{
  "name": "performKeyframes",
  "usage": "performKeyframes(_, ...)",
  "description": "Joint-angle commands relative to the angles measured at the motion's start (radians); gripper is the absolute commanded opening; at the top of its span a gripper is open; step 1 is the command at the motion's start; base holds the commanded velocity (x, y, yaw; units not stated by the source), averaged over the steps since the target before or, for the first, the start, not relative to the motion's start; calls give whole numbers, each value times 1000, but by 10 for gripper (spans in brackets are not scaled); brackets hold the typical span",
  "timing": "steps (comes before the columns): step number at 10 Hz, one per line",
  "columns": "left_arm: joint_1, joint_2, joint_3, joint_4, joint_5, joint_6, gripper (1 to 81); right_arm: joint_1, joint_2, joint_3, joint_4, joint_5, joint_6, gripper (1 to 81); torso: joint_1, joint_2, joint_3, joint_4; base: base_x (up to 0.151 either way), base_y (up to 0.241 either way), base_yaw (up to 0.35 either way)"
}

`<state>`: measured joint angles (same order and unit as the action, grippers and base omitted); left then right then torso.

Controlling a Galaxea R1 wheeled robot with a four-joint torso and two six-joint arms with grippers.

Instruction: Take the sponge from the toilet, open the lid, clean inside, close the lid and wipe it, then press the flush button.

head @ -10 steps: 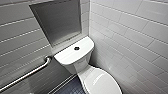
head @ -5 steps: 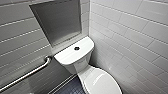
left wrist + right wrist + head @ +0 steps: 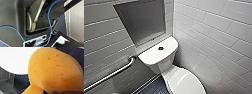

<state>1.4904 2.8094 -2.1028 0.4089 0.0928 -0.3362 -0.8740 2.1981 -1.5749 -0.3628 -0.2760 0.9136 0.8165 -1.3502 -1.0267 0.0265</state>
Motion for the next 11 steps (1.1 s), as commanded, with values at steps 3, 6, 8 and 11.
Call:
performKeyframes(3, 17, -5, 18, 4, 74, 6, 811, 262, 114, 15, -18, -360, 19, 10, 0, 0, 0, 0, 0, 0, 0)
performKeyframes(6, 17, -7, 18, 4, 74, 6, 811, 313, 273, -97, -18, -423, 18, 10, 0, 0, 0, 0, 0, 0, 0)
performKeyframes(8, 15, -7, 20, 4, 78, 6, 811, 380, 353, -151, -18, -462, 19, 10, 0, 0, 0, 0, 0, 0, 0)
performKeyframes(11, 15, -13, 18, 4, 78, 6, 811, 506, 479, -206, -16, -503, 22, 10, 0, 0, 0, 0, 0, 0, 0)
